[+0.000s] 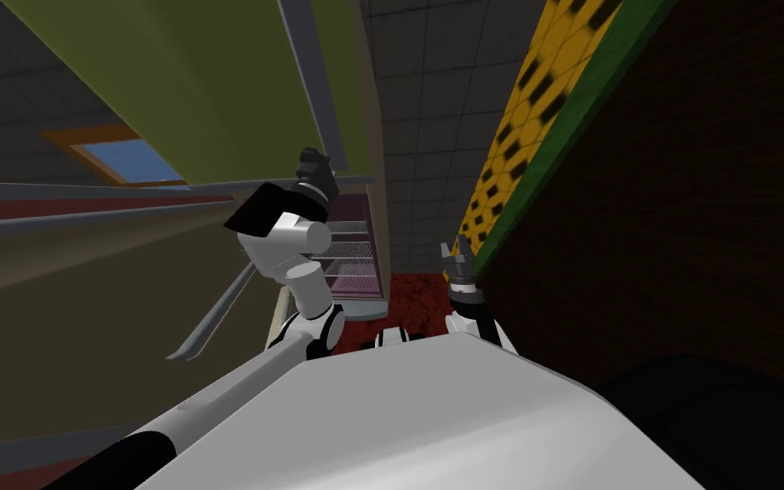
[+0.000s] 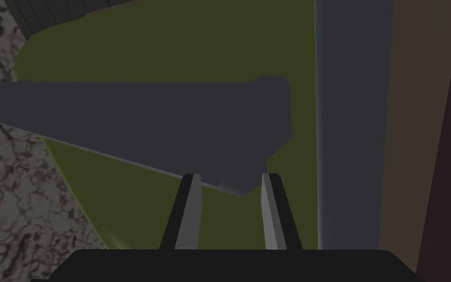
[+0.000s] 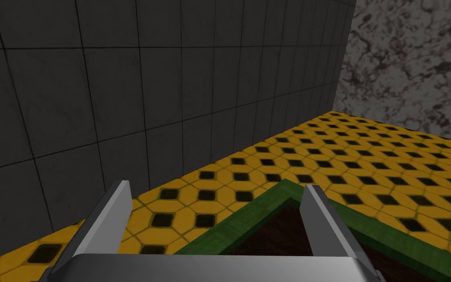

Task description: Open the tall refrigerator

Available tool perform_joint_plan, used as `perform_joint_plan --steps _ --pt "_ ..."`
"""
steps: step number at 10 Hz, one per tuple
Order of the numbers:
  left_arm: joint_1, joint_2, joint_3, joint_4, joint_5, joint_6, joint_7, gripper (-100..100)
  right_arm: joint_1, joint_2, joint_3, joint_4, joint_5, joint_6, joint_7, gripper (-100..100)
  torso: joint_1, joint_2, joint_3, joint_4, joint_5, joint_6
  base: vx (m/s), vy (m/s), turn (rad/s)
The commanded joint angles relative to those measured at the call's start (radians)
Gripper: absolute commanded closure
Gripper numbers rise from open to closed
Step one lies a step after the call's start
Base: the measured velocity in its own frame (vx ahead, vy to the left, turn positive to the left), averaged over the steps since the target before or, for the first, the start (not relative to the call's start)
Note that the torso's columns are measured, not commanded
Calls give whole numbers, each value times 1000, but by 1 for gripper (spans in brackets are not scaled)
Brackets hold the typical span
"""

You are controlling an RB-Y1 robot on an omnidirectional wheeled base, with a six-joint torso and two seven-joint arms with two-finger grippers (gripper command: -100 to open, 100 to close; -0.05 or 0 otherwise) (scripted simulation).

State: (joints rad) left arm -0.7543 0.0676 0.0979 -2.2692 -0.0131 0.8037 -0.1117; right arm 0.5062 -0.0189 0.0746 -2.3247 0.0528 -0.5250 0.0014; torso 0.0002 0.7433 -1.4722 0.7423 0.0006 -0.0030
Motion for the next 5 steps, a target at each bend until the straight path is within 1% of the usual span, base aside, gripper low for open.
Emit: perform_joint_plan --steps 1,2,3,4,5 --pt "-38 57 35 91 59 -72 -40 100 0 0 0 0 0 0 0 0 1 1 -2 3 -2 3 -282 170 -281" --pt "-38 57 35 130 59 -72 -40 100 0 0 0 0 0 0 0 0 1 6 3 4 -1 2 -185 96 -49" --pt "-71 103 65 162 109 -118 -79 100 0 0 0 0 0 0 0 0 0 1 1 2 0 0 -230 161 -346" --pt "-71 109 65 196 115 -135 -79 100 0 0 0 0 0 0 0 0 3 3 0 6 -2 2 -223 166 -363" --pt "-71 109 65 232 115 -144 -79 100 0 0 0 0 0 0 0 0 1 4 1 6 -2 2 -130 80 -44"
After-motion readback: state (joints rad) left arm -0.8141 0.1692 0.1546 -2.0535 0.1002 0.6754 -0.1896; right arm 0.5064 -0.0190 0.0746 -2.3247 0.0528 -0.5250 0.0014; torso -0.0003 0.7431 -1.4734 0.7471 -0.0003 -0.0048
